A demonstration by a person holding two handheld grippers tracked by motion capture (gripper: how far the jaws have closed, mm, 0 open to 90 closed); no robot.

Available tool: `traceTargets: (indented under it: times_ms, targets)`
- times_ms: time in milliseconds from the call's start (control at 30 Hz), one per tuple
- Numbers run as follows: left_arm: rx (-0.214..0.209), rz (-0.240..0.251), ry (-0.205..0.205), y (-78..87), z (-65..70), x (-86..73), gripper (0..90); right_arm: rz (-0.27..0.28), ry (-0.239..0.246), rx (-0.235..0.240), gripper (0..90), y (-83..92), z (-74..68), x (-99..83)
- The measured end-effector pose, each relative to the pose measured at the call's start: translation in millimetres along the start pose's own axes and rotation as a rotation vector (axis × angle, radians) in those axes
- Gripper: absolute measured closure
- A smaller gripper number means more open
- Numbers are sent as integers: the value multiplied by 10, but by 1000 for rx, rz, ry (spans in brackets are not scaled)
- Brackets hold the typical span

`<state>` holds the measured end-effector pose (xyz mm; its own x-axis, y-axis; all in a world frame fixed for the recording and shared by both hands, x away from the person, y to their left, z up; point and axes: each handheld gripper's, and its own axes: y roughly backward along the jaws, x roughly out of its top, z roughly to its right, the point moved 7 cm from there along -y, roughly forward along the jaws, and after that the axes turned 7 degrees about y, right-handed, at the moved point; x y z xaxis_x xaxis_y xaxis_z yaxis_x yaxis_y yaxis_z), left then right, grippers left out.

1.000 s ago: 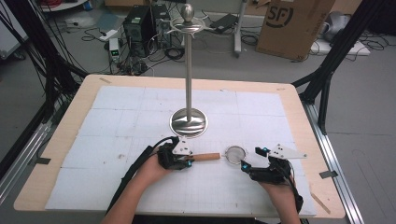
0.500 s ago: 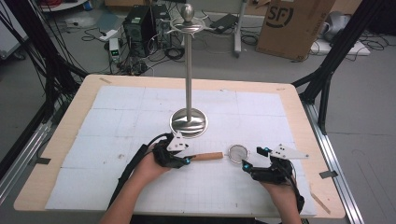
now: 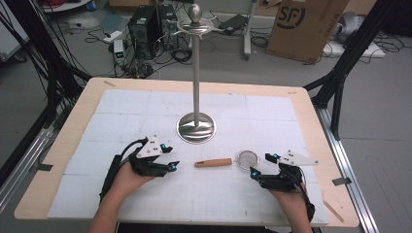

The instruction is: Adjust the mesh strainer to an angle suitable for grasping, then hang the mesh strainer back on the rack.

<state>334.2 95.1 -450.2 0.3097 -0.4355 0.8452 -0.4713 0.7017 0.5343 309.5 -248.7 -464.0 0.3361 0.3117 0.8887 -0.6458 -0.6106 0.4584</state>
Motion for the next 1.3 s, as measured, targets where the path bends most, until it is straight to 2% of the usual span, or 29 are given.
traceTargets:
  times_ms: [367, 567, 833, 1133, 1300]
  targets:
    - [-24, 43, 65, 285, -105, -118, 359, 0, 4, 6, 165, -30, -21, 17]
    - [-8, 59, 86, 354, -186, -138, 323, -4, 0, 4, 165, -39, -9, 8]
    - [11, 69, 84, 397, -220, -123, 272, -9, -1, 5, 165, -51, -26, 0]
    - [8, 70, 91, 390, -242, -128, 252, -2, -1, 9, 165, -41, -32, 6]
    - [10, 74, 92, 406, -261, -137, 248, 2, 17, 20, 165, -56, -49, 18]
